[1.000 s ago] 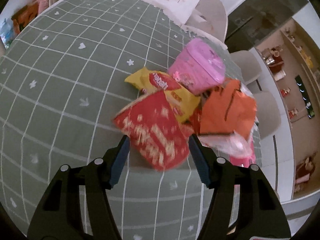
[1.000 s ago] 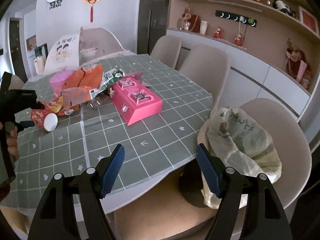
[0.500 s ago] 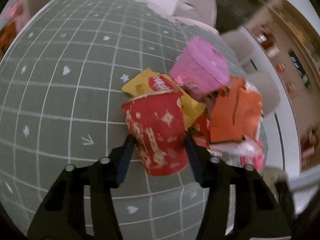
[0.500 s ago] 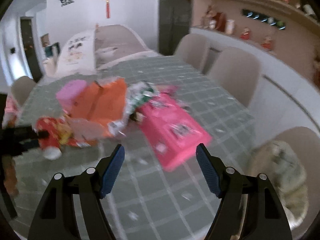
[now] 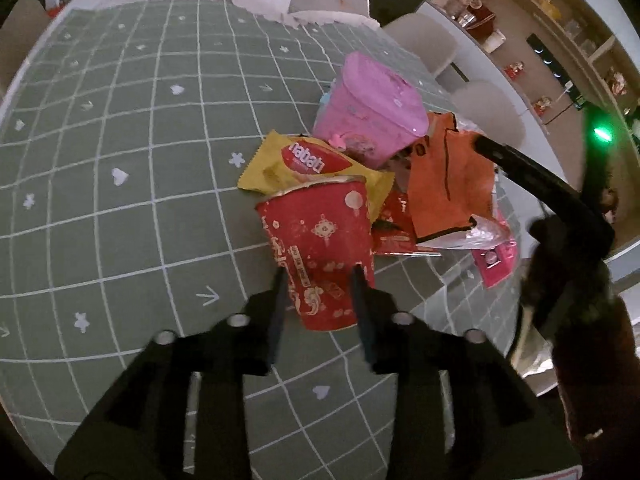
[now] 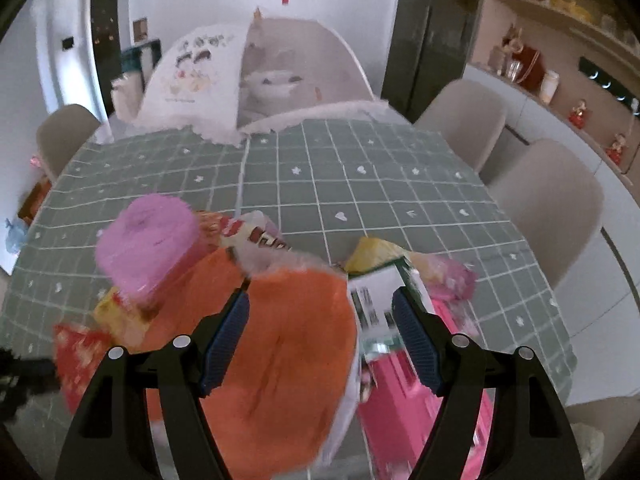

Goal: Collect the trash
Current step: 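Grasp the red paper cup with the left tool while the right tool grasps the orange bag, then lift the red cup and orange bag and carry both toward the trash bin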

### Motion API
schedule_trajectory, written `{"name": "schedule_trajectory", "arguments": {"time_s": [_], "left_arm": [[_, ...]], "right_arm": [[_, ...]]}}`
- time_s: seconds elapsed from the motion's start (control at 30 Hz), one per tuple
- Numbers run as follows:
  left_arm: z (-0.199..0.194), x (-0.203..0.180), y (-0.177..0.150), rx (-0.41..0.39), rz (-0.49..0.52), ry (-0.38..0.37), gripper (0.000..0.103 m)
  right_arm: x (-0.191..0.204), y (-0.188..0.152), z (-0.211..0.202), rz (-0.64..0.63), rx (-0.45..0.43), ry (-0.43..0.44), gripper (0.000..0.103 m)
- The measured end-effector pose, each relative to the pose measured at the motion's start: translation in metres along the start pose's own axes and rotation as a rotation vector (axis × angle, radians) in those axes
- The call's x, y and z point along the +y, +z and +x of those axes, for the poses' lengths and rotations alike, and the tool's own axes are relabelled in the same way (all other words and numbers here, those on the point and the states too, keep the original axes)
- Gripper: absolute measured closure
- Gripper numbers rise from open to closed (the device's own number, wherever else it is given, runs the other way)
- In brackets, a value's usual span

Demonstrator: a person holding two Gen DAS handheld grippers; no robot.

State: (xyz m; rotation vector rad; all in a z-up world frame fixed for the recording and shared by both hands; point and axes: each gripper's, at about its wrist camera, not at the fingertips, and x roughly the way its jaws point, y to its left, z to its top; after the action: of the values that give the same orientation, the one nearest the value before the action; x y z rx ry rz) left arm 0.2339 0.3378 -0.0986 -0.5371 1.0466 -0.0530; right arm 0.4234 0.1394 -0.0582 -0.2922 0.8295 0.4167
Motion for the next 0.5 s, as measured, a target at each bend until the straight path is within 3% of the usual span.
{"name": "schedule_trajectory", "arguments": {"time_s": [0.13,0.2,0.23,0.27,0.33,0.5], "left_arm": [[0.004,0.006,0.009,-0.004,-0.018,0.0,0.057],[0.007,0.009,0.013,-0.017,-0.03,-0.015,0.054],[0.01,0.01,0.016,-0.009,-0.034,-0.018,0.051],[0.013,0.01,0.017,0.002,-0.042,-0.031,0.05],[0.018,0.009,0.02,0.018,-0.061,-0.054,0.05],[0.028,0.001,0.025,0.028,-0.06,-0.046,0.047]], "right_arm": [[-0.001,0.005,0.028,0.034,0.079,0.001,0.033],[0.001,0.002,0.029,0.042,0.095,0.021,0.057],[0.002,0.001,0.03,0.037,0.112,0.027,0.08],[0.002,0.0,0.03,0.039,0.126,0.036,0.087],[-0.001,-0.004,0.019,0.07,0.115,0.064,0.092],[-0.018,-0.013,-0.019,0.115,0.05,0.04,0.093]]}}
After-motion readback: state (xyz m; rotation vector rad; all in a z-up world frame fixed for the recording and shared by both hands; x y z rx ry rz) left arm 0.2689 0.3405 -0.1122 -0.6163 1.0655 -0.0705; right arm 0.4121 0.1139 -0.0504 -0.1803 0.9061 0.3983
